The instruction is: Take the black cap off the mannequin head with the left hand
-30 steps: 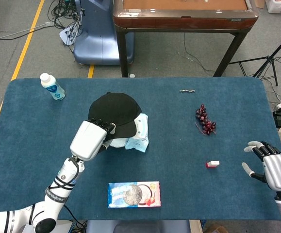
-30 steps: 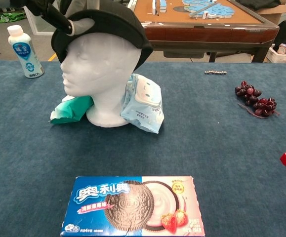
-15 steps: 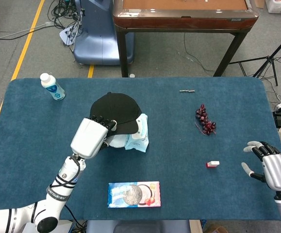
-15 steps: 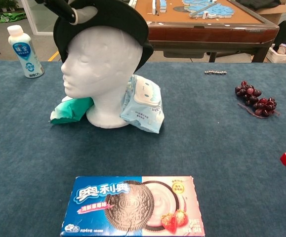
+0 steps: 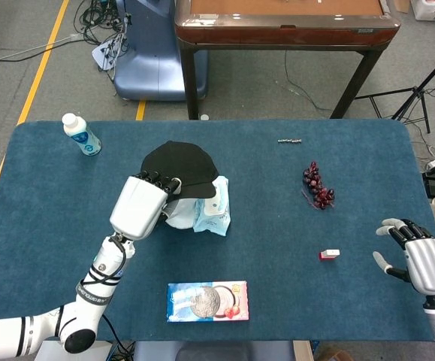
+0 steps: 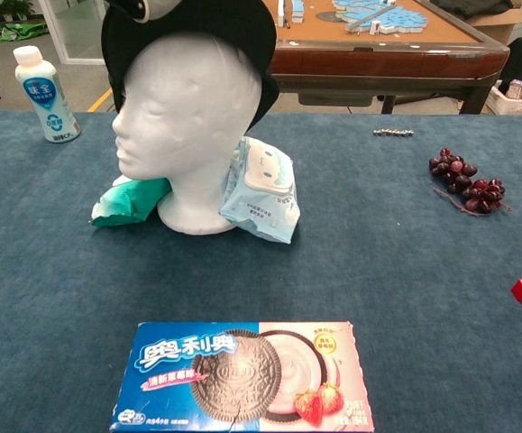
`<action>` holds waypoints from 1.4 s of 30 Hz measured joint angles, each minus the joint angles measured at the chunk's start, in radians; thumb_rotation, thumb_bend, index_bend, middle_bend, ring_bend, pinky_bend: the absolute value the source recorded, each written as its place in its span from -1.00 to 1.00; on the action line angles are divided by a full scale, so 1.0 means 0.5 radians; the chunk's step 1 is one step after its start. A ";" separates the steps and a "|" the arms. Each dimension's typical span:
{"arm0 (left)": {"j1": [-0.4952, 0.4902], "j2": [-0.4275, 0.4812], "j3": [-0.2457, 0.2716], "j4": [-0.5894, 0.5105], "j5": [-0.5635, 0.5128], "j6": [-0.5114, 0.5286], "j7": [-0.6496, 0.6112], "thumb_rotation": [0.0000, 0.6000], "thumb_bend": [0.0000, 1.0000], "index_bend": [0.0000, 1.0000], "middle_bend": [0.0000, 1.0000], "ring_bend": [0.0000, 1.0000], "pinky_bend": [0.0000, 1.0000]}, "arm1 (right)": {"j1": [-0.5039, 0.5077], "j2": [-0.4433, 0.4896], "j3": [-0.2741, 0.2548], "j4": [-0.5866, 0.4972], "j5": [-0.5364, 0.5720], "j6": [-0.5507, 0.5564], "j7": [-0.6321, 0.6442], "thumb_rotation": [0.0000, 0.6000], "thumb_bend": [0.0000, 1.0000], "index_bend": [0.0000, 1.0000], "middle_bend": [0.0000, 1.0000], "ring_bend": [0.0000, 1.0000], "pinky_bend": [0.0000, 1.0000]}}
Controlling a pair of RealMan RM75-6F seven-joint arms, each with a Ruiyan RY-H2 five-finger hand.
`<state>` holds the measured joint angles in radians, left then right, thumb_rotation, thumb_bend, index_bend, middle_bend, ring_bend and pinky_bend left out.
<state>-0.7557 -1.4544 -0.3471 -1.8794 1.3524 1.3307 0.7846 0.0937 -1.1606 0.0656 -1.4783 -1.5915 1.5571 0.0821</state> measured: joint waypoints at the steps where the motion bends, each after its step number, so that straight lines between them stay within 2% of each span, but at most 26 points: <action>1: -0.005 -0.003 -0.003 0.005 -0.007 -0.001 0.000 1.00 0.39 0.30 0.39 0.19 0.38 | 0.000 0.000 0.000 0.000 0.000 0.000 0.000 1.00 -0.47 -0.17 -0.35 -0.45 -0.18; 13: -0.067 -0.030 -0.052 0.057 -0.097 0.003 0.033 1.00 0.39 0.30 0.38 0.19 0.38 | 0.003 0.001 0.000 0.001 0.003 -0.005 0.003 1.00 -0.46 -0.17 -0.35 -0.45 -0.18; 26: -0.098 -0.086 -0.048 0.195 0.009 0.111 0.063 1.00 0.39 0.29 0.37 0.18 0.38 | 0.005 -0.003 -0.003 0.003 0.002 -0.009 -0.003 1.00 -0.47 -0.17 -0.35 -0.45 -0.18; 42: -0.143 -0.116 -0.105 0.288 -0.094 0.115 0.067 1.00 0.39 0.27 0.37 0.18 0.38 | 0.007 -0.003 -0.006 0.006 0.002 -0.012 -0.002 1.00 -0.46 -0.17 -0.35 -0.45 -0.18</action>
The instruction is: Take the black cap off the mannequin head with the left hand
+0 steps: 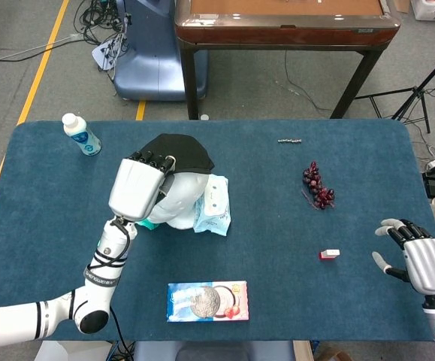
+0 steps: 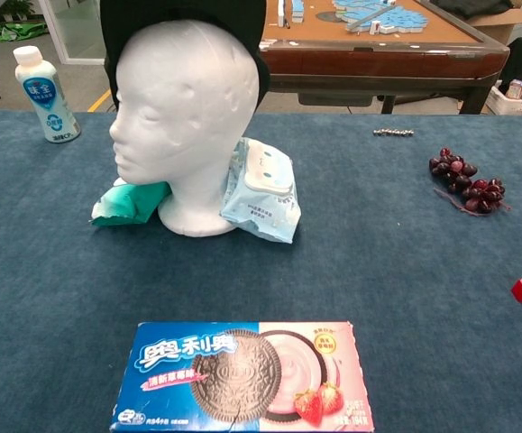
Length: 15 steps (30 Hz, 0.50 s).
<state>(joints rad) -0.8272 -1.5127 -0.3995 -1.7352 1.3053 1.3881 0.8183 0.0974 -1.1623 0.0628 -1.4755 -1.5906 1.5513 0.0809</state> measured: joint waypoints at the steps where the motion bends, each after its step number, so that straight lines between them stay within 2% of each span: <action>1: -0.003 0.000 -0.005 0.006 -0.011 -0.002 0.001 1.00 0.39 0.27 0.37 0.18 0.38 | 0.000 0.000 0.000 0.000 0.001 0.000 0.000 1.00 -0.46 -0.17 -0.35 -0.45 -0.18; 15: -0.044 -0.001 -0.051 0.069 -0.118 0.004 -0.001 1.00 0.39 0.27 0.37 0.18 0.38 | 0.004 -0.001 0.001 0.002 0.007 -0.009 -0.001 1.00 -0.46 -0.17 -0.35 -0.45 -0.18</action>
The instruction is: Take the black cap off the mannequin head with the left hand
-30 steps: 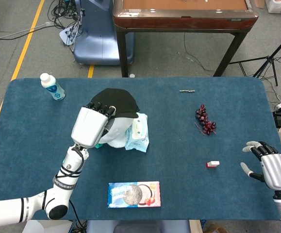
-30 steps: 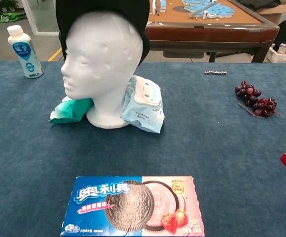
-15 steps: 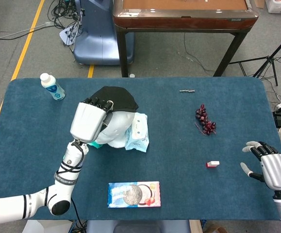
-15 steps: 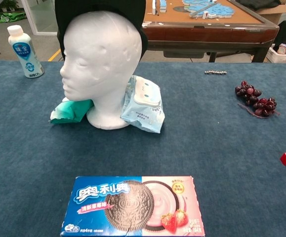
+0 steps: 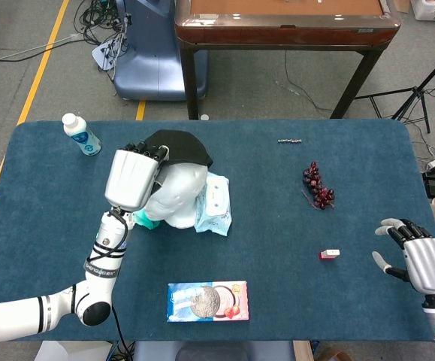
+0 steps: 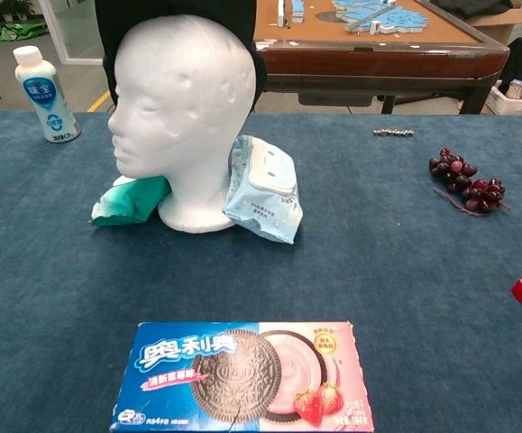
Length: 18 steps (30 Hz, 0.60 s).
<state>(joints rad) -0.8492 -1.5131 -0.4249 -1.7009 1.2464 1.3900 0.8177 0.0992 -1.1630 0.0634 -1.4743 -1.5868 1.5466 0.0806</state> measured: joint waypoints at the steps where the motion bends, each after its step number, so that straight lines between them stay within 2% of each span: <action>1: -0.004 0.000 0.002 -0.002 0.005 0.003 0.000 1.00 0.39 0.27 0.37 0.18 0.38 | 0.001 -0.001 -0.001 0.000 0.000 -0.003 -0.002 1.00 -0.46 -0.17 -0.35 -0.45 -0.18; 18: -0.073 -0.015 -0.051 0.140 -0.133 -0.009 0.041 1.00 0.39 0.26 0.37 0.18 0.38 | 0.001 0.000 -0.003 0.001 -0.005 0.002 0.005 1.00 -0.47 -0.17 -0.35 -0.45 -0.18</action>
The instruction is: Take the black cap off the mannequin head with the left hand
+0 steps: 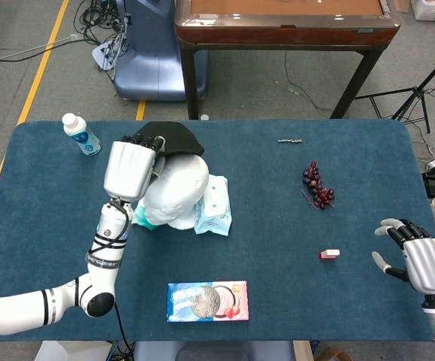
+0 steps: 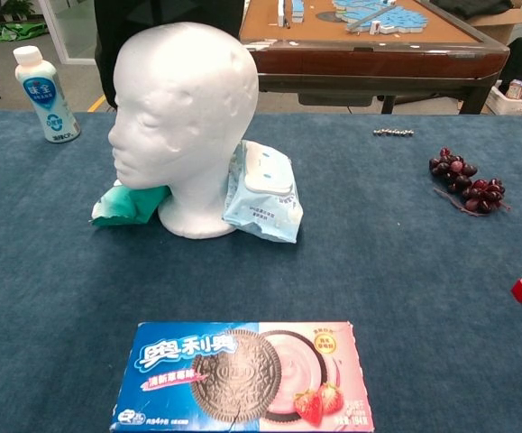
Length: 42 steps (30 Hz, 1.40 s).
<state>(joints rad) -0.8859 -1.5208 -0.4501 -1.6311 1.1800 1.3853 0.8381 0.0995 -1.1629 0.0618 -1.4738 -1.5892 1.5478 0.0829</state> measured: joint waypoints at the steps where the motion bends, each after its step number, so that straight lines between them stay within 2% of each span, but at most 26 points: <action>1: -0.002 0.004 -0.003 0.014 -0.006 -0.002 0.002 1.00 0.39 0.26 0.37 0.17 0.38 | 0.001 0.000 0.000 0.000 0.000 -0.001 -0.001 1.00 -0.47 -0.17 -0.35 -0.45 -0.18; 7: -0.009 0.040 0.003 0.133 0.000 0.005 0.005 1.00 0.39 0.25 0.37 0.17 0.38 | 0.003 -0.001 -0.001 -0.001 0.001 -0.006 -0.006 1.00 -0.46 -0.17 -0.35 -0.45 -0.18; 11: 0.006 0.090 0.050 0.202 0.062 0.018 0.002 1.00 0.39 0.25 0.37 0.17 0.38 | 0.002 -0.001 -0.001 -0.002 0.000 -0.003 -0.005 1.00 -0.46 -0.17 -0.35 -0.45 -0.18; 20: 0.150 0.331 0.297 0.229 0.324 0.036 -0.051 1.00 0.39 0.23 0.37 0.17 0.38 | 0.001 -0.006 -0.005 -0.001 -0.006 -0.001 -0.017 1.00 -0.47 -0.17 -0.35 -0.45 -0.18; 26: 0.298 0.480 0.460 0.292 0.528 0.109 -0.227 1.00 0.39 0.23 0.37 0.17 0.38 | 0.003 -0.014 -0.008 0.002 -0.005 -0.008 -0.037 1.00 -0.47 -0.17 -0.35 -0.45 -0.18; 34: 0.489 0.517 0.597 0.614 0.726 0.287 -0.567 1.00 0.39 0.23 0.37 0.17 0.38 | 0.008 -0.026 -0.007 0.006 0.006 -0.025 -0.058 1.00 -0.47 -0.17 -0.35 -0.45 -0.18; 42: 0.724 0.400 0.728 0.959 0.798 0.464 -0.842 1.00 0.39 0.21 0.37 0.17 0.38 | 0.012 -0.036 -0.011 0.011 0.010 -0.039 -0.076 1.00 -0.47 -0.17 -0.35 -0.45 -0.18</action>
<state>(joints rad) -0.5237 -1.3206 -0.0863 -1.1518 1.5792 1.6173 0.4170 0.1056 -1.1808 0.0564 -1.4686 -1.5843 1.5283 0.0451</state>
